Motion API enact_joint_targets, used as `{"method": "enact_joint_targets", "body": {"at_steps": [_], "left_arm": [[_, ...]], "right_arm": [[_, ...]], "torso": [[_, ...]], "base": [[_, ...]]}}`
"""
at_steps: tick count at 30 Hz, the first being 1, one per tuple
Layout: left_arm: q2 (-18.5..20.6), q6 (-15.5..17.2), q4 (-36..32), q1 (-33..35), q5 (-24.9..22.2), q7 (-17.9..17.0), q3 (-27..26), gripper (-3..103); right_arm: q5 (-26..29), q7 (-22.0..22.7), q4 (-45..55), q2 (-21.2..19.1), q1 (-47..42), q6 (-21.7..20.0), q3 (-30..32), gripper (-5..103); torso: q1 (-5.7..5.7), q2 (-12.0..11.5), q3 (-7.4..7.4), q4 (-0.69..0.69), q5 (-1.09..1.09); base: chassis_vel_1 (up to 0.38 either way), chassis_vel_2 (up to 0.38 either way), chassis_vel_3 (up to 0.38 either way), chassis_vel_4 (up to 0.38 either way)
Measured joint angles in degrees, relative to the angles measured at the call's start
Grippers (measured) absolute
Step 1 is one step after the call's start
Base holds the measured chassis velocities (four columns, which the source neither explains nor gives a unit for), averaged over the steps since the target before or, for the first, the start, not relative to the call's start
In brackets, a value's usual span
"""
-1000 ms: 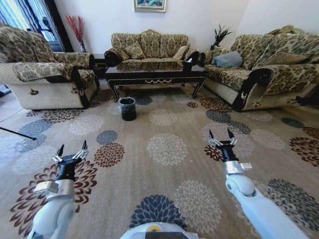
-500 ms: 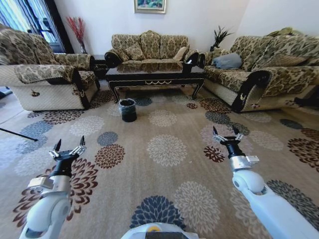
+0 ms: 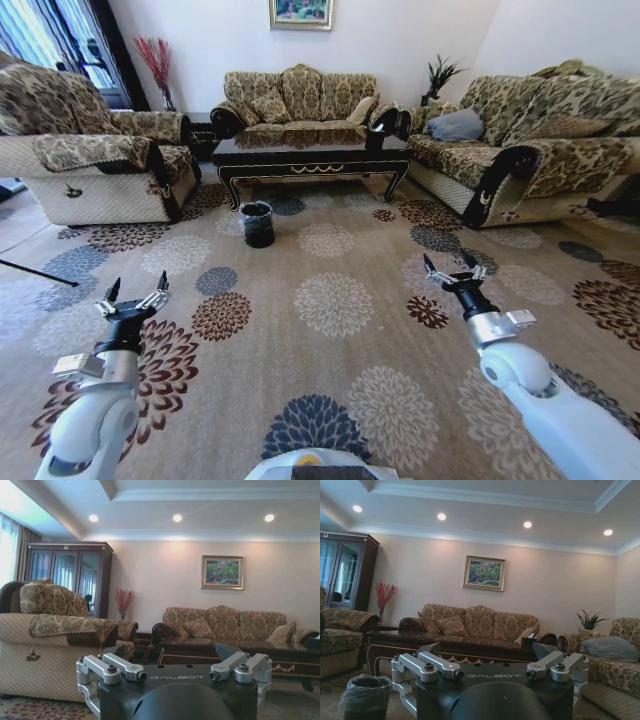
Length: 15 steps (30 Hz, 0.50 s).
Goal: Move to the front of the table and pick up the trash from the floor, then place it into the trash bin.
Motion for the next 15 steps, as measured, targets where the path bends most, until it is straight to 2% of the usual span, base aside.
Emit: {"method": "enact_joint_targets", "body": {"at_steps": [7, 12, 15], "left_arm": [[1.2, 1.1, 2.5, -2.2, -1.8, -0.9, -1.0, 100], [1.7, 1.3, 3.0, -2.4, -2.5, -1.0, -1.8, 100], [1.8, 1.2, 3.3, -2.0, -3.0, -1.0, -2.3, 100]], "right_arm": [[0.3, 4.4, -0.9, -1.7, -0.1, -1.7, 1.4, 100], [0.6, 5.3, -1.7, -1.8, 0.0, -1.7, 1.7, 100], [1.4, 6.4, -2.2, -1.2, 0.7, -1.5, 1.8, 100]], "torso": [[0.44, 1.5, 1.03, 0.0, -0.02], [0.58, 1.9, 1.33, -0.01, -0.01], [0.95, 3.0, 2.04, 0.0, -0.01]], "base": [[0.0, 0.0, 0.0, 0.0], [0.0, 0.0, 0.0, 0.0], [0.0, 0.0, 0.0, 0.0]]}}
